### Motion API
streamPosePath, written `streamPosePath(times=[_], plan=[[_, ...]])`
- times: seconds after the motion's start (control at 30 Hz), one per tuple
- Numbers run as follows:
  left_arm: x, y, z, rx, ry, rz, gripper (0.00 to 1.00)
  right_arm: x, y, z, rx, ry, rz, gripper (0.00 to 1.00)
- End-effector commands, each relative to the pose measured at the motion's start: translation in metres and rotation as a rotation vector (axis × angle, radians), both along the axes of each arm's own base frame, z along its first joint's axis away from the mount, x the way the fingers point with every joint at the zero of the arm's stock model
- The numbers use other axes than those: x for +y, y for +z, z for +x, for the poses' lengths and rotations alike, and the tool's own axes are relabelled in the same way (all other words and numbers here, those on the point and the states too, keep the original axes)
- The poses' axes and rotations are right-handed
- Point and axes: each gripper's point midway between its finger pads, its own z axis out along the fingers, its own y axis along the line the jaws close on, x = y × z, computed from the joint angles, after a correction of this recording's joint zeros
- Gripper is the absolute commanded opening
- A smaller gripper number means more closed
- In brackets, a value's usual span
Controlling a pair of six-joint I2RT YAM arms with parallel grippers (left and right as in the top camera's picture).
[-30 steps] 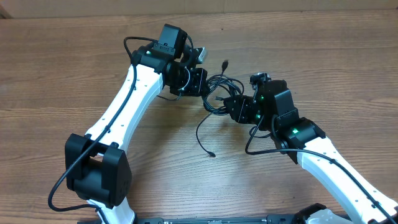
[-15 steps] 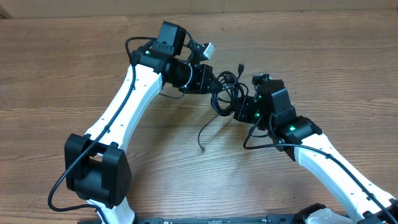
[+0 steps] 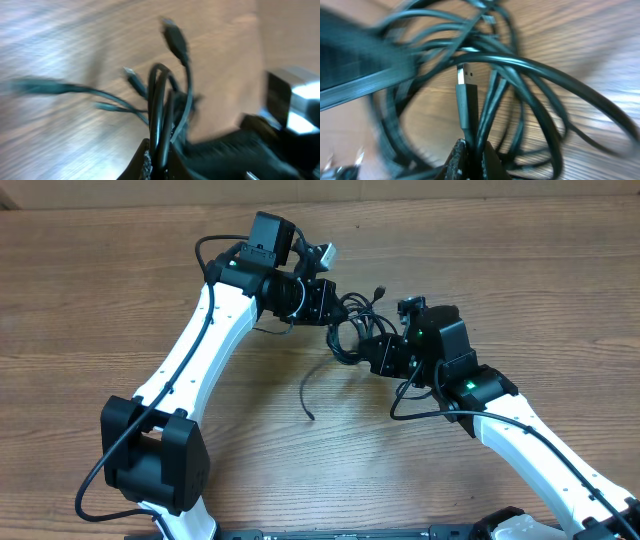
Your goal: Untangle cables
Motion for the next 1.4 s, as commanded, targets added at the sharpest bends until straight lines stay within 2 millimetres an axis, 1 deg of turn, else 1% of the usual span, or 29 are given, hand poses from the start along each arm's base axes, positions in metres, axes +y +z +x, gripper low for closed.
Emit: streamPosePath(times=[0.0,0.1,0.23,0.37,0.47,0.53,0.63,0.7,0.73,0.83,0.93,1.0,1.07,1.1,1.13,1.17,1.23,1.33,1.37], plan=[[0.012,0.001,0.013,-0.062,0.082,0.098,0.04,0.030,0.047,-0.025,-0.100,0.239,0.144,0.04],[0.014,0.000,0.016,-0.073,0.092,0.113,0.04,0.028,0.063,-0.032,-0.138,0.296,0.186,0.04],[0.017,0.000,0.021,-0.088,0.115,0.123,0.04,0.020,0.081,-0.039,-0.178,0.348,0.236,0.04],[0.033,-0.007,0.032,-0.056,0.260,0.195,0.04,0.012,0.095,-0.045,-0.202,0.396,0.284,0.04],[0.042,-0.011,0.038,-0.022,0.370,0.223,0.04,0.010,0.100,-0.052,-0.218,0.451,0.314,0.04],[0.049,-0.012,0.041,0.003,0.449,0.235,0.04,0.008,0.100,-0.054,-0.212,0.457,0.322,0.04],[0.057,-0.014,0.045,0.039,0.561,0.246,0.04,0.005,0.095,-0.053,-0.201,0.447,0.303,0.04],[0.057,-0.014,0.046,0.050,0.577,0.239,0.04,0.000,0.083,-0.046,-0.168,0.383,0.256,0.04],[0.057,-0.014,0.045,0.051,0.576,0.237,0.04,-0.004,0.077,-0.042,-0.152,0.346,0.228,0.05],[0.055,-0.014,0.044,0.044,0.550,0.241,0.05,-0.016,0.059,-0.029,-0.120,0.239,0.139,0.17],[0.045,-0.012,0.039,0.036,0.474,0.215,0.04,-0.029,0.047,-0.014,-0.086,0.109,0.079,0.32],[0.034,-0.008,0.035,0.024,0.395,0.176,0.04,-0.037,0.039,-0.005,-0.016,-0.002,0.083,0.52],[0.020,-0.001,0.030,-0.020,0.273,0.125,0.04,-0.040,0.029,0.000,0.083,-0.093,0.123,0.70],[0.015,0.003,0.029,-0.045,0.219,0.102,0.04,-0.040,0.024,0.001,0.136,-0.126,0.148,0.77],[0.009,0.006,0.027,-0.068,0.171,0.079,0.04,-0.039,0.018,0.001,0.196,-0.161,0.174,0.81],[0.005,0.010,0.027,-0.097,0.133,0.058,0.04,-0.039,0.009,0.000,0.287,-0.214,0.211,0.83],[0.003,0.013,0.030,-0.116,0.128,0.046,0.04,-0.035,0.000,-0.001,0.397,-0.265,0.264,0.87],[0.001,0.016,0.031,-0.125,0.120,0.029,0.04,-0.026,-0.003,0.005,0.458,-0.266,0.332,0.86],[0.000,0.017,0.030,-0.123,0.116,0.022,0.04,-0.024,-0.003,0.008,0.468,-0.269,0.352,0.84]])
